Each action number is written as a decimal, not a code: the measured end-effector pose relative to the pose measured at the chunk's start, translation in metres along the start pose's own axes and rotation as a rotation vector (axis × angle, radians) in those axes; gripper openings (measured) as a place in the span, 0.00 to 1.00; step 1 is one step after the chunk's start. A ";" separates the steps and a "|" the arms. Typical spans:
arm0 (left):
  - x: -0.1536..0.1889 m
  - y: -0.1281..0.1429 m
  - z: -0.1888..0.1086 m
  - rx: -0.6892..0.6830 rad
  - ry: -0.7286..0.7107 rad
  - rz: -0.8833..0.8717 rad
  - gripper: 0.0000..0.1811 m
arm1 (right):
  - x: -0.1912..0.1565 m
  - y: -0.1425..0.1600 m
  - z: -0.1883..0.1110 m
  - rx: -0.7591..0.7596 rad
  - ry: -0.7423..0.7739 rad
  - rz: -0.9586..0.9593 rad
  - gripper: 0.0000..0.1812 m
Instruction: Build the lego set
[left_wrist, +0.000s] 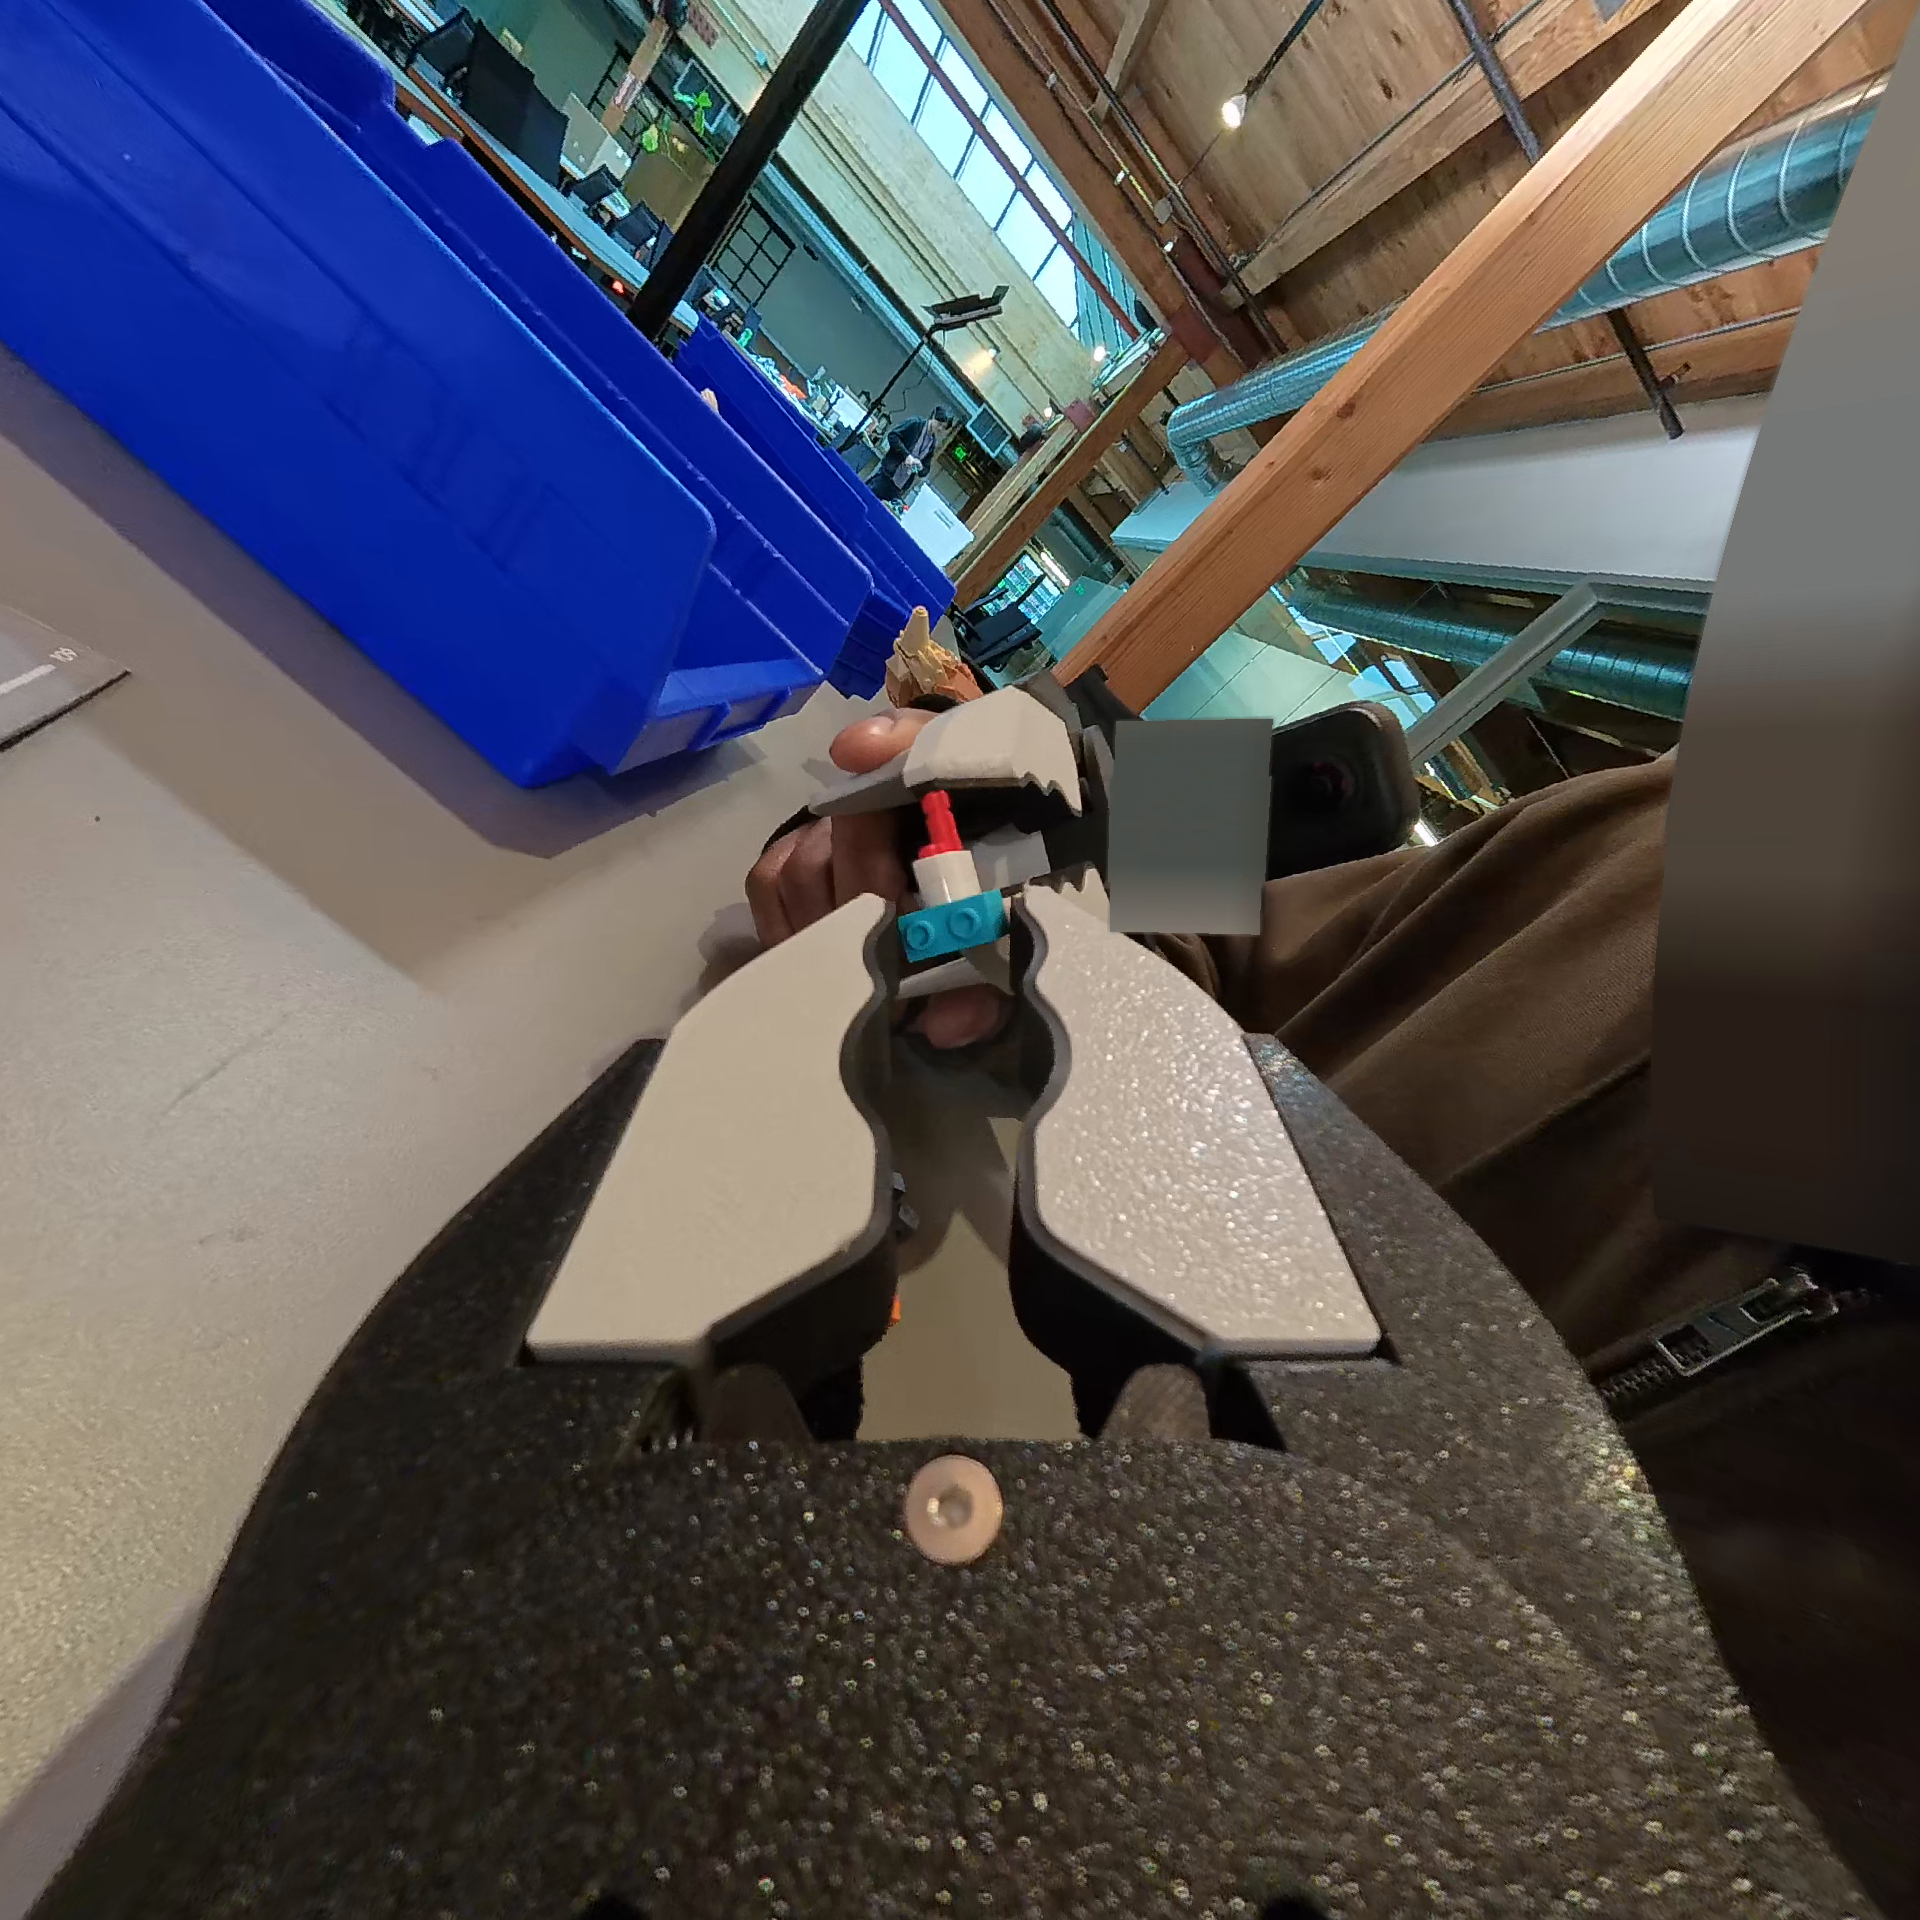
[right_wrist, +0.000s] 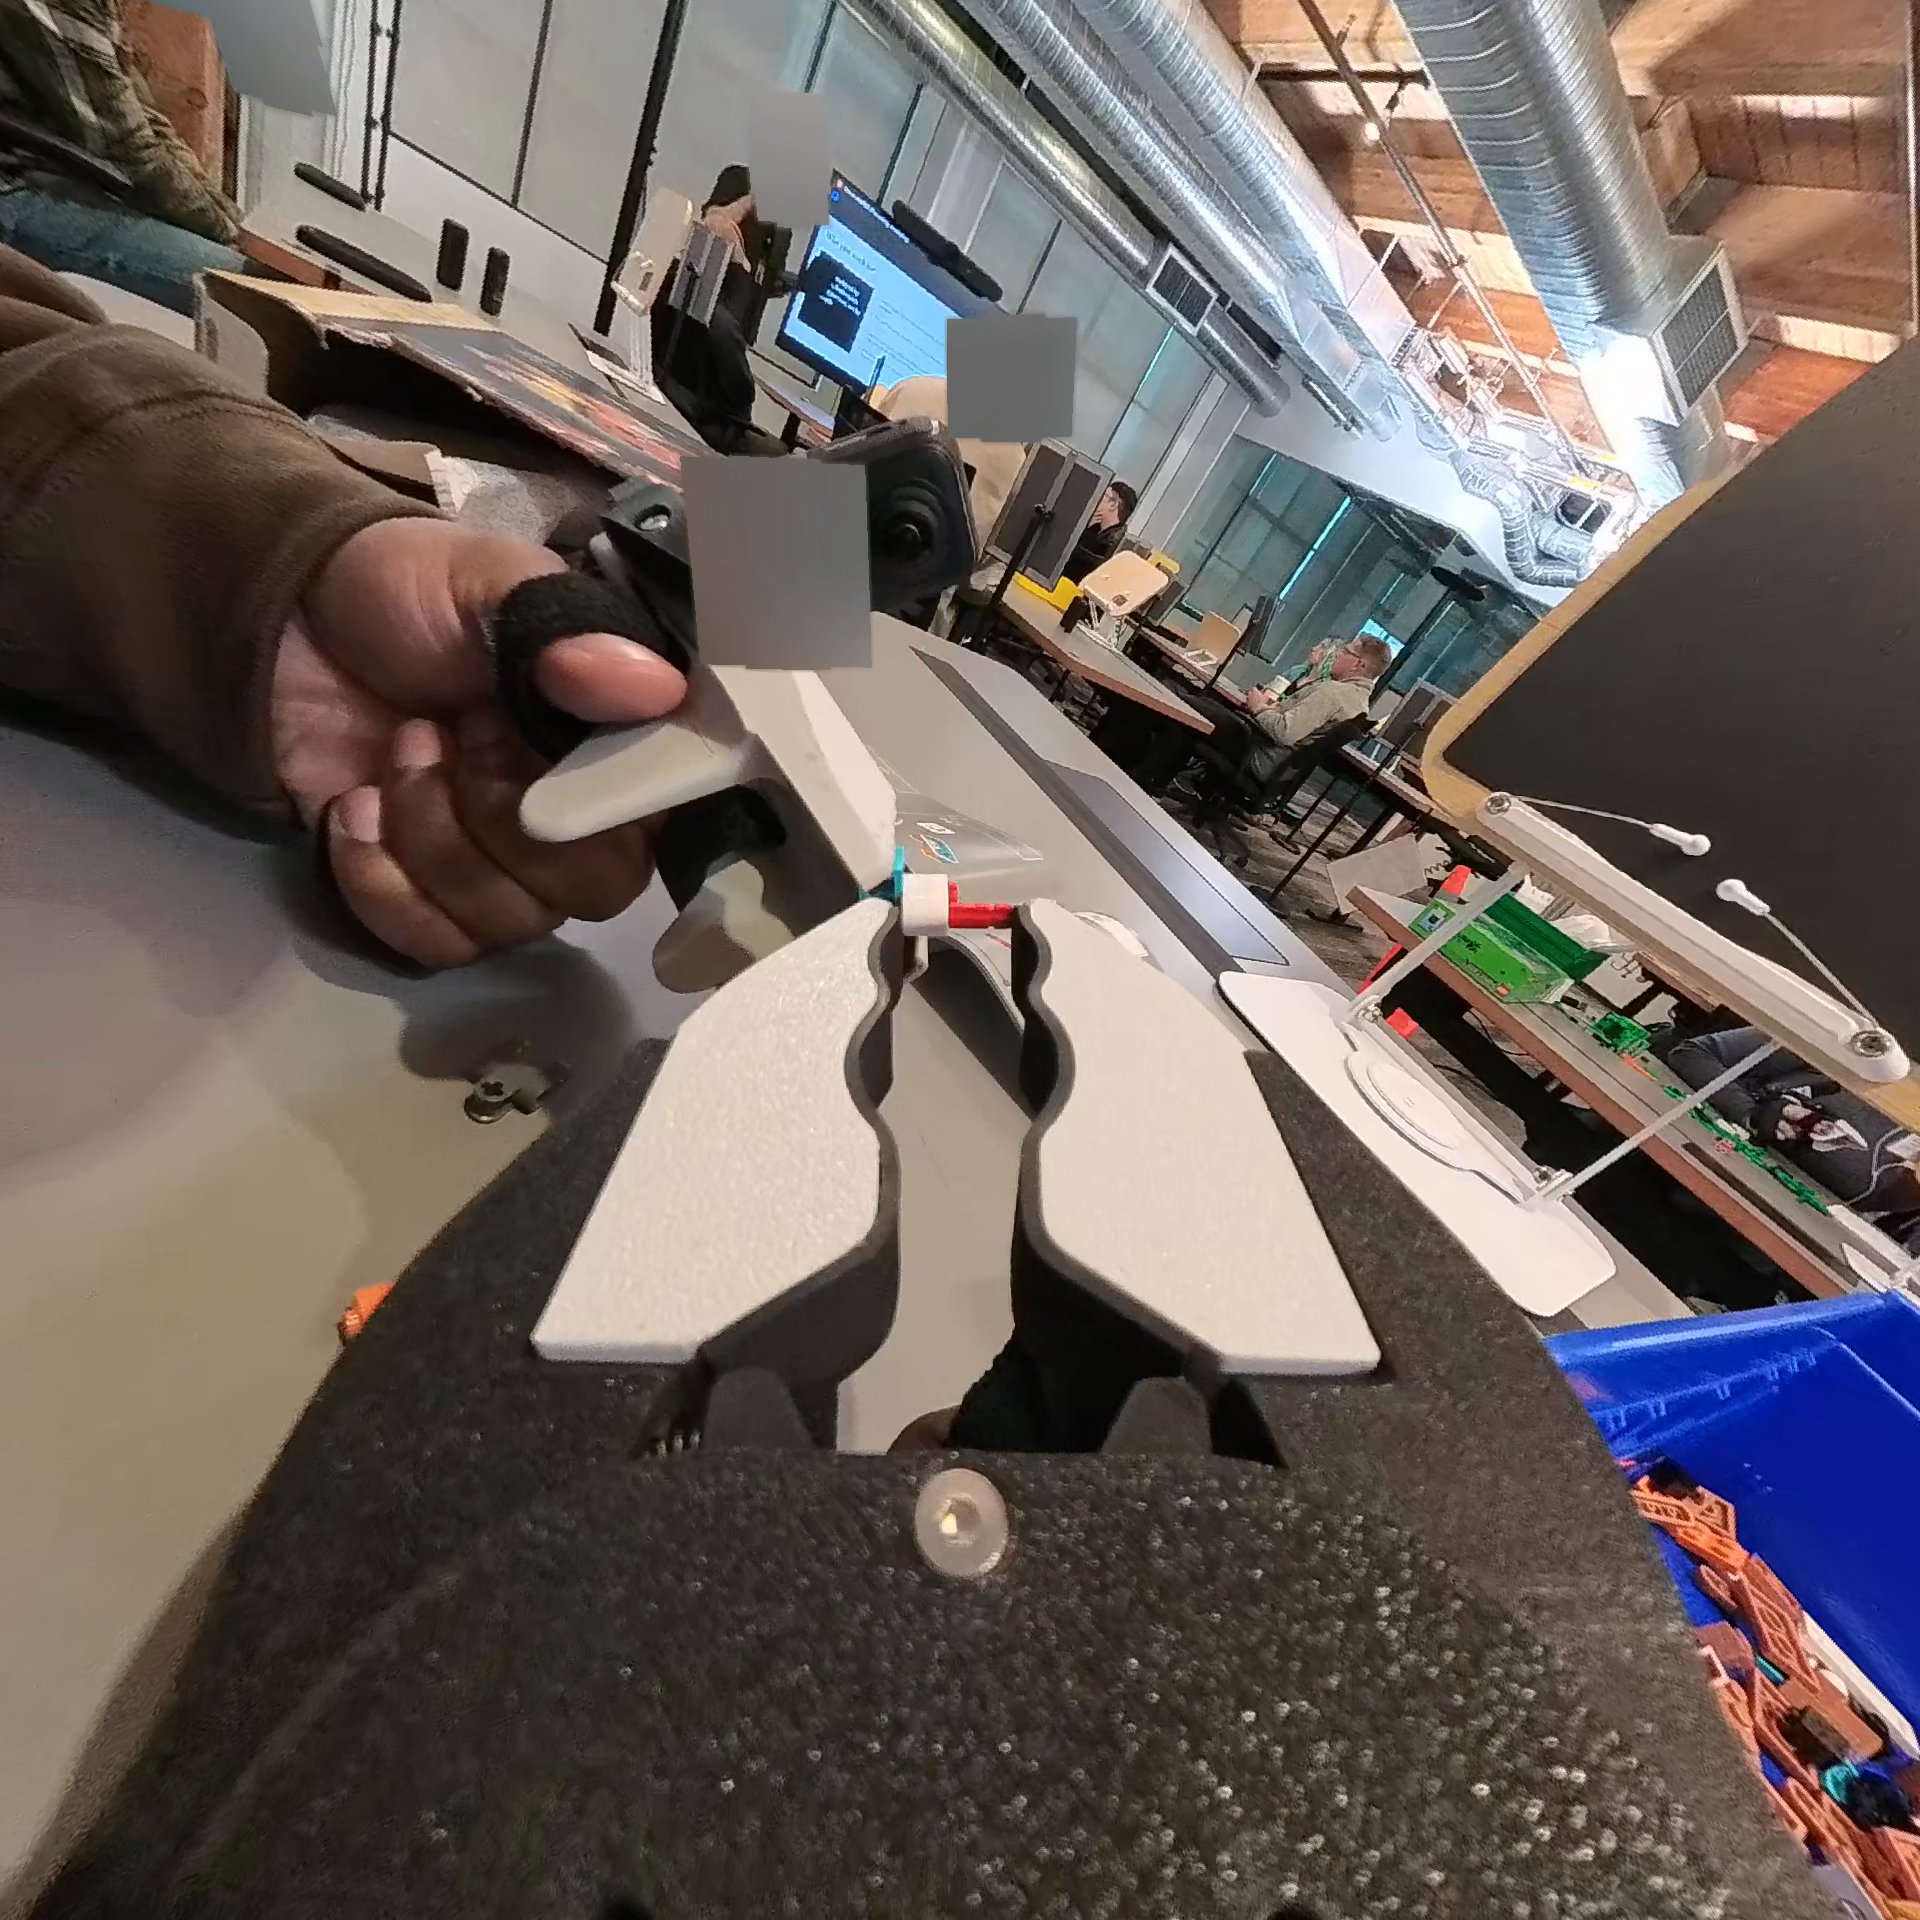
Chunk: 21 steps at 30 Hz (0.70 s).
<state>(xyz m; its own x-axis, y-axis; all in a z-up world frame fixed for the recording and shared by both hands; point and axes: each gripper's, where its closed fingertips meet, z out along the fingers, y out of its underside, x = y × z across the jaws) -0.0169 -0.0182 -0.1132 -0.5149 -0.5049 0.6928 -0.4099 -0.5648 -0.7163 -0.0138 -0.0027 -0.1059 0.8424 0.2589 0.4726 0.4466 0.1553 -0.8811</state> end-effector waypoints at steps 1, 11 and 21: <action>0.000 0.000 0.000 0.001 -0.003 0.007 0.11 | 0.000 0.000 0.000 0.000 0.000 0.000 0.11; 0.000 -0.002 -0.003 -0.004 -0.034 0.104 0.11 | -0.001 0.002 0.001 -0.011 0.001 -0.005 0.16; -0.003 -0.013 -0.013 0.025 -0.043 0.092 0.11 | 0.000 0.006 0.002 -0.040 0.000 -0.002 0.18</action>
<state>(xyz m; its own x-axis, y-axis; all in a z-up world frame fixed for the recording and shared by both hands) -0.0195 -0.0010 -0.1070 -0.5167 -0.5825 0.6275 -0.3430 -0.5307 -0.7751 -0.0112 -0.0001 -0.1111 0.8416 0.2586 0.4742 0.4600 0.1172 -0.8802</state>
